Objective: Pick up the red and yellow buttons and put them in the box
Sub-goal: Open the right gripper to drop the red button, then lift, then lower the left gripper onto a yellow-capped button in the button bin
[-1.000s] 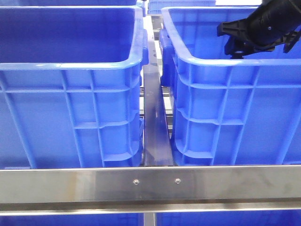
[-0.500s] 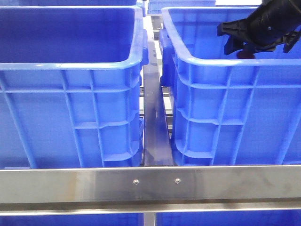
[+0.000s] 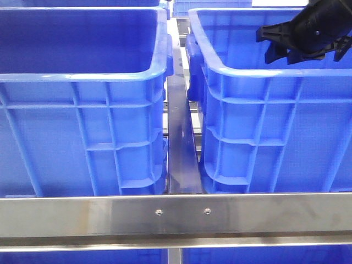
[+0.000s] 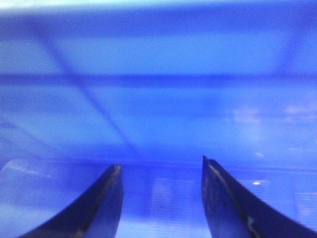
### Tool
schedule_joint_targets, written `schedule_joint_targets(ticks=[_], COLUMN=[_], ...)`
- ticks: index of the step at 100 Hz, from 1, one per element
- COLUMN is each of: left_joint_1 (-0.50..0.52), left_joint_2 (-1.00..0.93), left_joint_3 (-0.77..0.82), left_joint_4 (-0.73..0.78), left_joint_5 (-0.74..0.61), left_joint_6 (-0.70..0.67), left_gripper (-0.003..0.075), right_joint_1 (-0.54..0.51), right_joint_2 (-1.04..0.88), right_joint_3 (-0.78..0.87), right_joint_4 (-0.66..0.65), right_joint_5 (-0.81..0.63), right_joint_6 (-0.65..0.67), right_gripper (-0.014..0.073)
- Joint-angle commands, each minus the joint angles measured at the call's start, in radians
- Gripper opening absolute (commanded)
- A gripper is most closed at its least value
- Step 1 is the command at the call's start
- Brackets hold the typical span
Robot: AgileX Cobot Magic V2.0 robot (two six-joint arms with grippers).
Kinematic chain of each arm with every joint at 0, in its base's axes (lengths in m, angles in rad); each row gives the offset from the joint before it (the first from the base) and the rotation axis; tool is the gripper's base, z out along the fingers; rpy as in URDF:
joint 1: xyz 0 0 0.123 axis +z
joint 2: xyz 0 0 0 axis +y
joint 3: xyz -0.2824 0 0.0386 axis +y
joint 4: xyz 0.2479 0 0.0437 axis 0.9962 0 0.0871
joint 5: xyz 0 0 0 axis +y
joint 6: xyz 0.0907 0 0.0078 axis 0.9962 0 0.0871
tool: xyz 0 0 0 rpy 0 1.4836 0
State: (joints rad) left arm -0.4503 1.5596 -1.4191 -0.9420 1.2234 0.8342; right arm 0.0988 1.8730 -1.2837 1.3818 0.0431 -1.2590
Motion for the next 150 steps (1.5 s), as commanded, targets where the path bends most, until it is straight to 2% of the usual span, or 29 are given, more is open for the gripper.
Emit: schedule_joint_targets(ticks=[1, 20, 49, 89, 120, 132, 150], left_joint_1=[-0.008, -0.008, -0.008, -0.008, -0.008, -0.008, -0.008], left_joint_2=[-0.043, -0.043, -0.043, -0.043, -0.043, -0.043, -0.043], left_joint_3=[-0.026, -0.026, -0.026, -0.026, -0.028, -0.077, -0.179], left_joint_4=[-0.08, -0.08, -0.08, -0.08, -0.076, 0.035, 0.443], left_joint_5=[0.035, 0.04, 0.04, 0.035, -0.001, -0.019, -0.028], left_joint_6=[0.0, 0.0, 0.0, 0.0, 0.0, -0.057, -0.283], left_gripper=[0.0536, 0.0536, 0.0535, 0.0534, 0.0511, 0.051, 0.051], right_joint_1=[-0.007, -0.007, -0.007, -0.007, -0.007, -0.007, -0.007], right_joint_2=[-0.075, -0.175, -0.365, -0.631, -0.815, -0.85, -0.853], right_joint_3=[-0.033, -0.014, 0.119, 0.367, 0.53, 0.552, 0.558], right_joint_4=[0.006, 0.006, 0.006, 0.006, 0.006, 0.006, 0.006], right_joint_5=[-0.005, 0.051, 0.14, 0.286, 0.408, 0.453, 0.472], right_joint_6=[-0.013, -0.013, -0.013, -0.009, -0.009, -0.009, -0.009], right_gripper=[0.0395, 0.0363, 0.0132, -0.0055, -0.0069, -0.0069, -0.0069])
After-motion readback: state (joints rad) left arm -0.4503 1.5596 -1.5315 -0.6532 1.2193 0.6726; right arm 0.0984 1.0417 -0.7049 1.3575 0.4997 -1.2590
